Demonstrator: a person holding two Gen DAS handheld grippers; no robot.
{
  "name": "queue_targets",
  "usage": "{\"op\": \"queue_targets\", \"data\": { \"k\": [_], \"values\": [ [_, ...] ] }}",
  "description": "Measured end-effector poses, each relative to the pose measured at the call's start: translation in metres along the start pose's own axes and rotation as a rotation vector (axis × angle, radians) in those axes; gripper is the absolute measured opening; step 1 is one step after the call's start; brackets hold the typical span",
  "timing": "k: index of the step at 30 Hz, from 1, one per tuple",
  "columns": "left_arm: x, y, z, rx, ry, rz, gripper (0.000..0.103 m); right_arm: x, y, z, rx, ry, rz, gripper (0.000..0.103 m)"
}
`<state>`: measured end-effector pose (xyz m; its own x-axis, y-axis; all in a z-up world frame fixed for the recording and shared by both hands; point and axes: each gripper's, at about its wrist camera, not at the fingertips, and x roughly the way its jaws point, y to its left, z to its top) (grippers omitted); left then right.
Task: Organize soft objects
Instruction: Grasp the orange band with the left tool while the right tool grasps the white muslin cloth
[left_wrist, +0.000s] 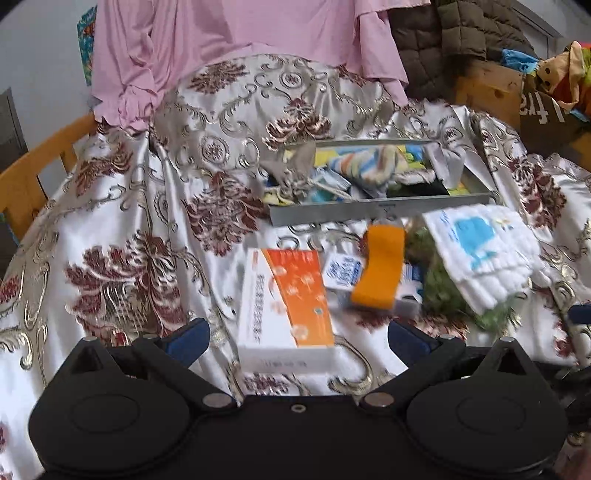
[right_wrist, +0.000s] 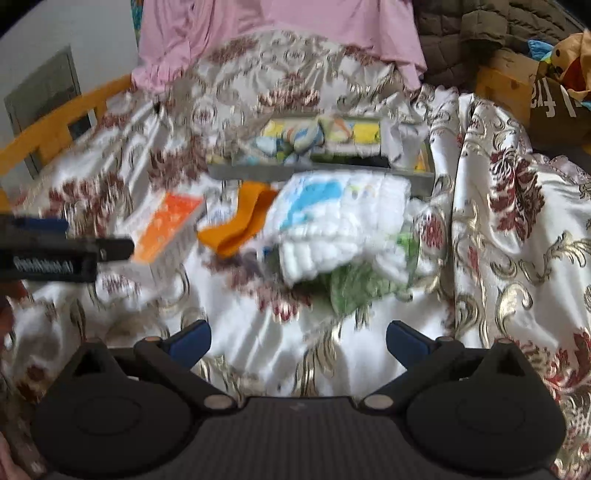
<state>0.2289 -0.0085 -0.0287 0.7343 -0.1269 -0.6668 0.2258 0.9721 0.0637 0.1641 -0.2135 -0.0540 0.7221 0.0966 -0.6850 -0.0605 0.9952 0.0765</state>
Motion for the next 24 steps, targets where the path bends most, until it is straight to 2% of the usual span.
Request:
{"op": "queue_targets", "data": {
  "k": [2,5,9,12,15,20,24],
  "values": [
    [0.005,0.002,0.002,-0.015,-0.010,0.000,0.102,-0.002,-0.009,0.008,0.023,-0.073,0.009,0.103],
    [0.015,0.005,0.004,-0.035,-0.009,-0.019,0.102,-0.001,-0.019,0.017,0.017,-0.182,-0.030,0.103],
    [0.023,0.002,0.005,-0.017,-0.030,-0.042,0.102,0.009,-0.028,0.029,-0.008,-0.229,-0.019,0.103],
    [0.028,-0.006,0.003,0.030,-0.043,-0.061,0.102,0.019,-0.028,0.035,-0.075,-0.251,-0.040,0.103],
    [0.034,-0.017,-0.001,0.107,-0.046,-0.096,0.102,0.031,-0.024,0.038,-0.155,-0.271,-0.048,0.103],
    [0.045,-0.041,-0.010,0.309,-0.077,-0.135,0.102,0.054,-0.015,0.040,-0.280,-0.278,-0.072,0.103],
    [0.054,-0.059,-0.018,0.470,-0.116,-0.146,0.102,0.065,-0.017,0.040,-0.292,-0.257,-0.084,0.103]
  ]
}}
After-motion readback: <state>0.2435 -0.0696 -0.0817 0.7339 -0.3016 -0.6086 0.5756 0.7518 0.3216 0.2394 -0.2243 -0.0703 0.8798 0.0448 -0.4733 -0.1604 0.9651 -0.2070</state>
